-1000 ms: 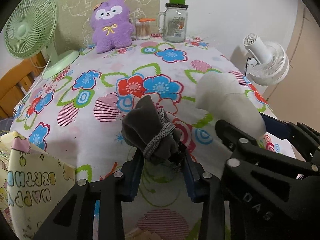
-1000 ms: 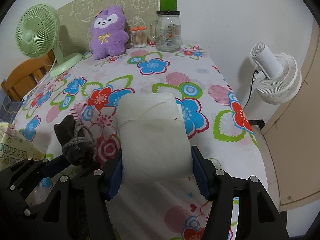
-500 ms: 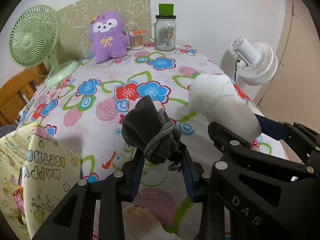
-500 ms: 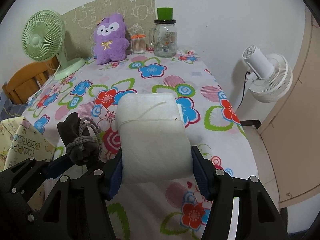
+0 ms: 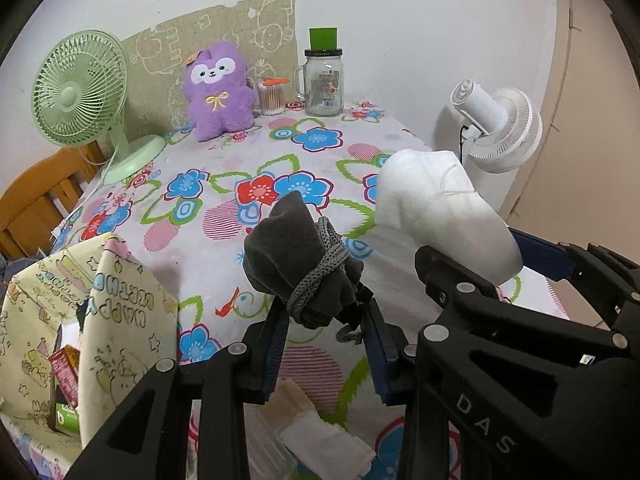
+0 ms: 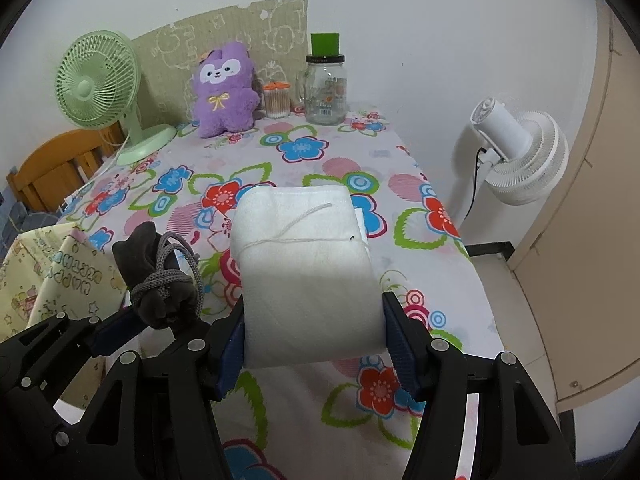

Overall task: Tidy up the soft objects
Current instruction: 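Grasp the grey drawstring pouch with the left gripper while the right gripper holds the cloth, then carry the grey pouch and white cloth bundle over the yellow box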

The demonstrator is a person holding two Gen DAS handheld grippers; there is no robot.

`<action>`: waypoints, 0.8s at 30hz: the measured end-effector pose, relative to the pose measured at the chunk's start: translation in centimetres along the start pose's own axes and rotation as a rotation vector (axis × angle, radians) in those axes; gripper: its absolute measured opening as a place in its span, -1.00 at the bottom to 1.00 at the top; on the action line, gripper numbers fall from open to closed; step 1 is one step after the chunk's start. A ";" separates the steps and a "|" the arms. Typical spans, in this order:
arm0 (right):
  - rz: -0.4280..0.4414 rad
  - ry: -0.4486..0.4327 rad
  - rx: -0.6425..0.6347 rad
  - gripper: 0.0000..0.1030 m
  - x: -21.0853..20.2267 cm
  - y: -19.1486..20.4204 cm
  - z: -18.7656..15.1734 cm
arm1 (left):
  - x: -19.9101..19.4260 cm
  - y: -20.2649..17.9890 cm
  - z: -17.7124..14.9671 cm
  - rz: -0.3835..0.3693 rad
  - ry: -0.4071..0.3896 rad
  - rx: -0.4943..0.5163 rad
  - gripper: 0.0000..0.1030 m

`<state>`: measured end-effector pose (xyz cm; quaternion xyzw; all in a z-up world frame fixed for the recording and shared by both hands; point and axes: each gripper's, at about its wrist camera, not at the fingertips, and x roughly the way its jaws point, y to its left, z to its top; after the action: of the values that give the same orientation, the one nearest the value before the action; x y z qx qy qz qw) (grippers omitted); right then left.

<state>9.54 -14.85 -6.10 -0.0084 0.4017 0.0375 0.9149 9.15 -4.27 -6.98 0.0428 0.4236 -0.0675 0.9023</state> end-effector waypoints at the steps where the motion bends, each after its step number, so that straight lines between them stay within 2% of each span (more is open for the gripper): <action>1: -0.001 -0.003 0.001 0.26 -0.2 0.0 -0.1 | -0.2 0.0 0.0 -0.001 -0.002 0.000 -0.28; 24: -0.013 -0.089 -0.008 0.26 -7.3 2.3 -0.9 | -6.8 0.3 -1.7 0.005 -0.076 0.016 -0.28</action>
<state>3.78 -13.08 -1.33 -0.0132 0.3603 0.0333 0.9321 3.62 -3.12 -2.80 0.0482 0.3883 -0.0704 0.9176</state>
